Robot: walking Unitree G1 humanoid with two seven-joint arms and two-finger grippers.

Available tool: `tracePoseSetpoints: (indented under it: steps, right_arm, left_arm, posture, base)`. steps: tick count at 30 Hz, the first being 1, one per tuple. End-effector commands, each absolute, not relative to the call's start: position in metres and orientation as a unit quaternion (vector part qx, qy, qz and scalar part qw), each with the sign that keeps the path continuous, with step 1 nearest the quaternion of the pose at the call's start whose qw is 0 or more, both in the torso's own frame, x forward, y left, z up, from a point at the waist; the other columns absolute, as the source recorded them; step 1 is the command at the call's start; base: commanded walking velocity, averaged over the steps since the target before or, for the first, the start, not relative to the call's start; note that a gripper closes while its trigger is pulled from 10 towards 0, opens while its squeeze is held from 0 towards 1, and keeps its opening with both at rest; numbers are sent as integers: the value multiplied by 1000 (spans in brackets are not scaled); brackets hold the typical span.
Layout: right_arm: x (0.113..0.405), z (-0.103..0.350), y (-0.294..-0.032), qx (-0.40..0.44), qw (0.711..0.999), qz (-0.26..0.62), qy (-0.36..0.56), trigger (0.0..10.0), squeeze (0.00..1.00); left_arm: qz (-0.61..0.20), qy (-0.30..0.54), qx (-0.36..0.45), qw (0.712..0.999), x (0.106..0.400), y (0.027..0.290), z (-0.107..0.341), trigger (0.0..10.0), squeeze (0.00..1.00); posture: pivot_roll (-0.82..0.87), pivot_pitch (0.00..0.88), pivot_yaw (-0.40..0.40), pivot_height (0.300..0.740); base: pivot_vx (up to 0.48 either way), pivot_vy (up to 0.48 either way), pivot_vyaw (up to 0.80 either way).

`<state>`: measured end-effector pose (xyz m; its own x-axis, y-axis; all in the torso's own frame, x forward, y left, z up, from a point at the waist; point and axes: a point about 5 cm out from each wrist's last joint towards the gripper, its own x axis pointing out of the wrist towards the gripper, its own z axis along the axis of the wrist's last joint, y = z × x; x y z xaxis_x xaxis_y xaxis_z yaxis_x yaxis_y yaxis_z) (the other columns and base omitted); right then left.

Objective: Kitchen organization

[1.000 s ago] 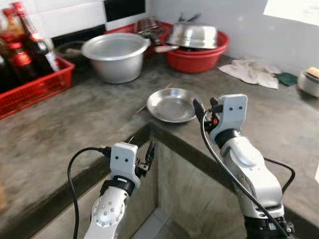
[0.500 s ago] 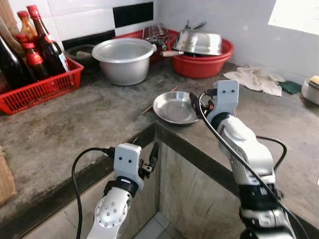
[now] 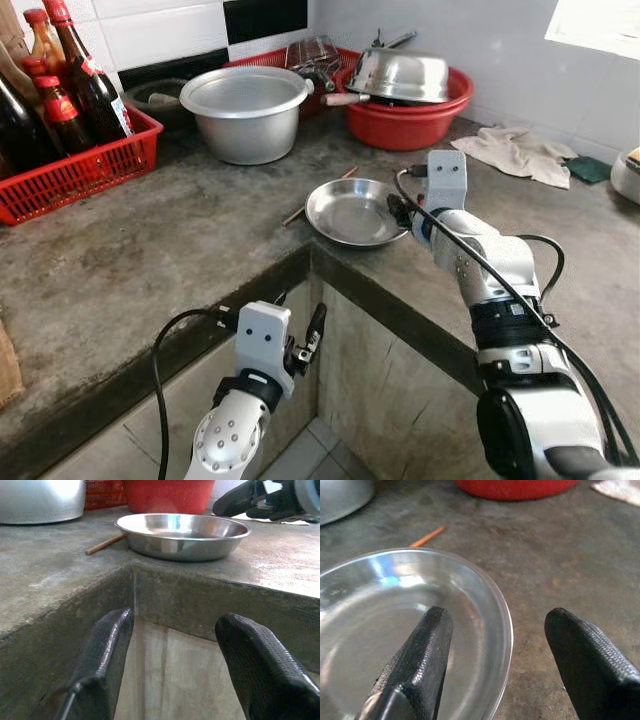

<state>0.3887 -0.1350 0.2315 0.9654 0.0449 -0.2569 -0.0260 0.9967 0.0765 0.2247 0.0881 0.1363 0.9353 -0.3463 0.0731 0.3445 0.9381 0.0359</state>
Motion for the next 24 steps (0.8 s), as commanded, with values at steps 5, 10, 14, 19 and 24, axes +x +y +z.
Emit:
tracePoseSetpoints:
  steps: [5,10,14,19,24]
  right_arm:
    - [395,228,-138,74,979,13,192,10000,0]
    - [397,225,-134,95,971,26,219,10000,0]
    - [398,228,-129,109,966,42,232,10000,0]
    - [398,228,-122,104,961,57,251,10000,0]
    - [395,214,-117,63,949,71,300,10000,0]
  left_arm:
    - [-179,-45,8,983,223,86,140,10000,0]
    - [-178,-45,9,983,224,87,141,10000,0]
    - [-176,-44,9,983,223,87,140,10000,0]
    - [-176,-44,8,983,223,86,140,10000,0]
    - [-173,-47,8,984,225,87,141,10000,0]
  posture:
    - [110,87,-60,740]
    - [110,88,-60,740]
    - [108,88,-59,740]
    - [104,90,-61,740]
    - [105,92,-67,740]
  base:
    - [0,0,0]
    - [0,0,0]
    - [0,0,0]
    - [0,0,0]
    - [0,0,0]
